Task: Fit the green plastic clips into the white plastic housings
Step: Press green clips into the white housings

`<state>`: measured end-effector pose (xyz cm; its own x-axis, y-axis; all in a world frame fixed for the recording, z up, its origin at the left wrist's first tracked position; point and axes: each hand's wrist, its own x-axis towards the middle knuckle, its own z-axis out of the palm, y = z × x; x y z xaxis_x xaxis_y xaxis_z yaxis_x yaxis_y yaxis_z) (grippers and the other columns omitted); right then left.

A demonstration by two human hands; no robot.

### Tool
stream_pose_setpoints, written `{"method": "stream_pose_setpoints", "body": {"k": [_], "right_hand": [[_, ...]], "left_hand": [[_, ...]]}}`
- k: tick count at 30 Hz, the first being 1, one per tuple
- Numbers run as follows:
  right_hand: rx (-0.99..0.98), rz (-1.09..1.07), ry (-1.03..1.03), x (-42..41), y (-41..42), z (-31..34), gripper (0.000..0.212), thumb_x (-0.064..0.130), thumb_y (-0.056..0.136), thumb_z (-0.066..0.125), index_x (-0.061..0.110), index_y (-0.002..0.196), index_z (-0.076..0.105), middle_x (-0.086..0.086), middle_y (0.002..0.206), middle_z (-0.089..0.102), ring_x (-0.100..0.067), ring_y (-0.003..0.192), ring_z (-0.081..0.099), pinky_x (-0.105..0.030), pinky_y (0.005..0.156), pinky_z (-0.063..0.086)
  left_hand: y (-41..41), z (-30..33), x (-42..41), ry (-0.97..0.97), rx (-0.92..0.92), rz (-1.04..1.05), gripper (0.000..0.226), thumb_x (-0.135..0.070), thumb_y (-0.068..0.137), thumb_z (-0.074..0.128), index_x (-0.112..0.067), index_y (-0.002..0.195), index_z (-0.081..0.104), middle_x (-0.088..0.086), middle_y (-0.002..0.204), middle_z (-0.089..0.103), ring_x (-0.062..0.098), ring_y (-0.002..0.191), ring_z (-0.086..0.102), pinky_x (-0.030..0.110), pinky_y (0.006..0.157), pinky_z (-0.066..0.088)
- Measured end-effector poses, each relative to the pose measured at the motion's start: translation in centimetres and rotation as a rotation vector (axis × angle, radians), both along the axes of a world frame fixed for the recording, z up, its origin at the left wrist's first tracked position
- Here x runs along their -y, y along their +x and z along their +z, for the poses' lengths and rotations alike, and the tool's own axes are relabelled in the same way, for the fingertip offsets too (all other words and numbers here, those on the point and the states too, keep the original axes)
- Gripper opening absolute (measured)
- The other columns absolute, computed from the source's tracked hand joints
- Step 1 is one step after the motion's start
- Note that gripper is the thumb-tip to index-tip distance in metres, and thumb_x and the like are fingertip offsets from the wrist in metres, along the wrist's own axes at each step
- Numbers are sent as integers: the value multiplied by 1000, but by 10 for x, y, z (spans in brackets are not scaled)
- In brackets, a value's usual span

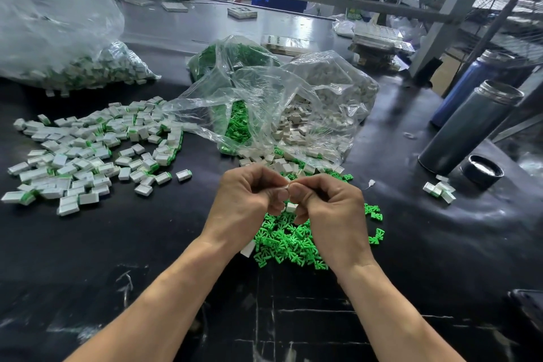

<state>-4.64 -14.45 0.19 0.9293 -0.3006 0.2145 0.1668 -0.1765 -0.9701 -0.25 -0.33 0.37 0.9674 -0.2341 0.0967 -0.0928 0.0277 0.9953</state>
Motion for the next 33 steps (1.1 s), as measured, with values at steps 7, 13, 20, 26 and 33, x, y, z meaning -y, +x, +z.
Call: {"method": "stream_pose_setpoints", "body": {"k": [7, 13, 20, 26, 33], "right_hand": [[-1, 5, 75, 5, 3, -2, 20, 1, 93, 72, 16, 84, 81, -9, 73, 74, -14, 55, 59, -30, 51, 55], [-76, 21, 170, -3, 6, 4, 54, 50, 108, 44, 12, 84, 74, -10, 69, 69, -17, 48, 51, -26, 40, 38], [-187, 65, 152, -12, 4, 5, 62, 47, 111, 34, 21, 71, 74, 11, 46, 47, -1, 38, 40, -15, 37, 30], [-173, 40, 140, -11, 5, 0, 62, 53, 106, 33, 33, 61, 69, 12, 49, 38, -8, 44, 34, -22, 43, 29], [-179, -28, 47, -11, 9, -6, 59, 59, 96, 31, 25, 71, 73, 15, 47, 47, -1, 47, 43, -30, 56, 34]], "left_hand": [[3, 2, 3, -2, 7, -11, 6, 5, 89, 72, -1, 90, 71, 3, 72, 71, 12, 61, 63, 24, 59, 56], [2, 0, 1, 5, 35, -17, 9, -8, 88, 77, -14, 92, 72, 1, 88, 75, 14, 83, 68, 30, 81, 55], [-8, 1, 13, -58, 32, -132, 6, -5, 92, 72, -4, 95, 68, 16, 88, 72, 17, 71, 69, 23, 67, 57], [-8, -1, 15, -47, 39, -125, 6, -8, 91, 75, -9, 95, 70, 13, 98, 74, 26, 88, 72, 35, 83, 58], [-9, -1, 15, -30, 31, -113, 7, -10, 91, 76, -10, 96, 70, 13, 97, 73, 21, 84, 69, 38, 82, 57]]}}
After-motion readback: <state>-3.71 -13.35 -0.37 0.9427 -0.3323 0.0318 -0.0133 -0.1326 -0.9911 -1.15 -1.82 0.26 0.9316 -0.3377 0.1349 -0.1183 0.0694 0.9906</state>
